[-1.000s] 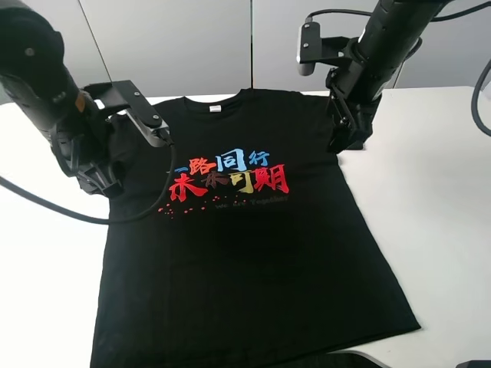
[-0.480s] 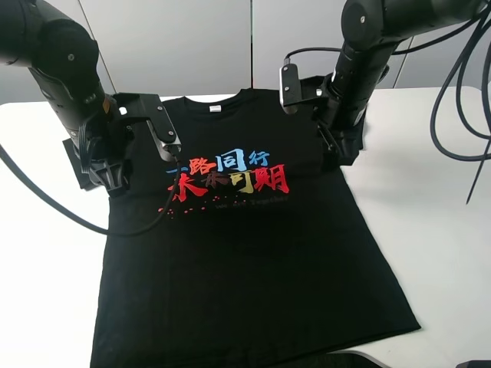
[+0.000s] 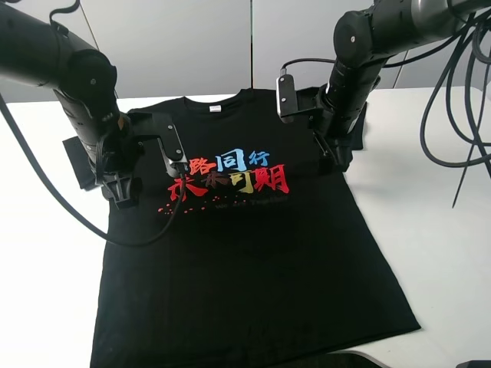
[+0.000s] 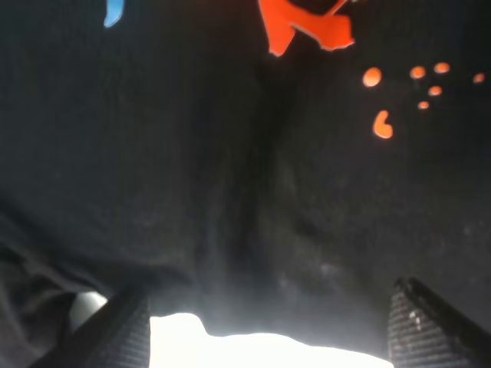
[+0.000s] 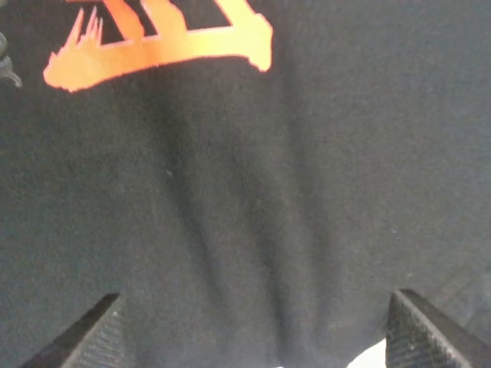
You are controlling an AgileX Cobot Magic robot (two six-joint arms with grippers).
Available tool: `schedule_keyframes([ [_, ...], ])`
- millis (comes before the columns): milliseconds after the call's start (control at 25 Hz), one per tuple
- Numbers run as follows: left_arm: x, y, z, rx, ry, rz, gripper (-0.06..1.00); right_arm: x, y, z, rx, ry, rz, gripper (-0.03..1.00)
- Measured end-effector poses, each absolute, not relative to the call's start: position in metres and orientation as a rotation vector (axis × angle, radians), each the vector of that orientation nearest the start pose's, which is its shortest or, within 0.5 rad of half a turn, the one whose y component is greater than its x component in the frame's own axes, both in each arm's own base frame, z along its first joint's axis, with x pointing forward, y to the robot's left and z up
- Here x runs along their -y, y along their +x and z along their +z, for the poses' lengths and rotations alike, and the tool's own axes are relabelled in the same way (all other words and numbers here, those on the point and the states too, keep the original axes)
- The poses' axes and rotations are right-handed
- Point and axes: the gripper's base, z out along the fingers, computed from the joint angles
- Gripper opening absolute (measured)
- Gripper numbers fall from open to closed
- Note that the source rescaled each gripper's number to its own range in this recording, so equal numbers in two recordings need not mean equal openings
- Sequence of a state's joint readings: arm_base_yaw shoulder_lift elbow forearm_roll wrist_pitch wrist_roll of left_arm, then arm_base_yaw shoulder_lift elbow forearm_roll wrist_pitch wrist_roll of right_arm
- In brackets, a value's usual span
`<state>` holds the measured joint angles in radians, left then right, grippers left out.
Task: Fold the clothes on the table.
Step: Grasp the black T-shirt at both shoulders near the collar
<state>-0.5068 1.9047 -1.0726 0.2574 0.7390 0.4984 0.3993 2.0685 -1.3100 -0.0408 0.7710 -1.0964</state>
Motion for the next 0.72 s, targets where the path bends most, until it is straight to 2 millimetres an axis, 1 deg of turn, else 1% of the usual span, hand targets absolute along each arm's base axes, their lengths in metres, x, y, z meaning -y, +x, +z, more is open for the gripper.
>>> schedule_keyframes([
  [200, 0.135, 0.31, 0.117, -2.594, 1.683, 0.282, 0.84, -0.148, 0.362, 0.109, -2.197, -2.123, -0.126, 0.72],
  [360, 0.118, 0.317, 0.113, -2.637, 1.646, 0.27, 0.84, -0.147, 0.363, 0.1, -2.204, -2.147, -0.14, 0.72],
  [480, 0.113, 0.319, 0.112, -2.652, 1.632, 0.19, 0.83, -0.147, 0.364, 0.094, -2.208, -2.151, -0.137, 0.72],
  [560, 0.113, 0.319, 0.112, -2.645, 1.632, 0.144, 0.79, -0.147, 0.364, 0.093, -2.209, -2.153, -0.137, 0.72],
  [720, 0.114, 0.32, 0.112, -2.613, 1.655, 0.124, 0.61, -0.147, 0.364, 0.093, -2.208, -2.151, -0.14, 0.72],
])
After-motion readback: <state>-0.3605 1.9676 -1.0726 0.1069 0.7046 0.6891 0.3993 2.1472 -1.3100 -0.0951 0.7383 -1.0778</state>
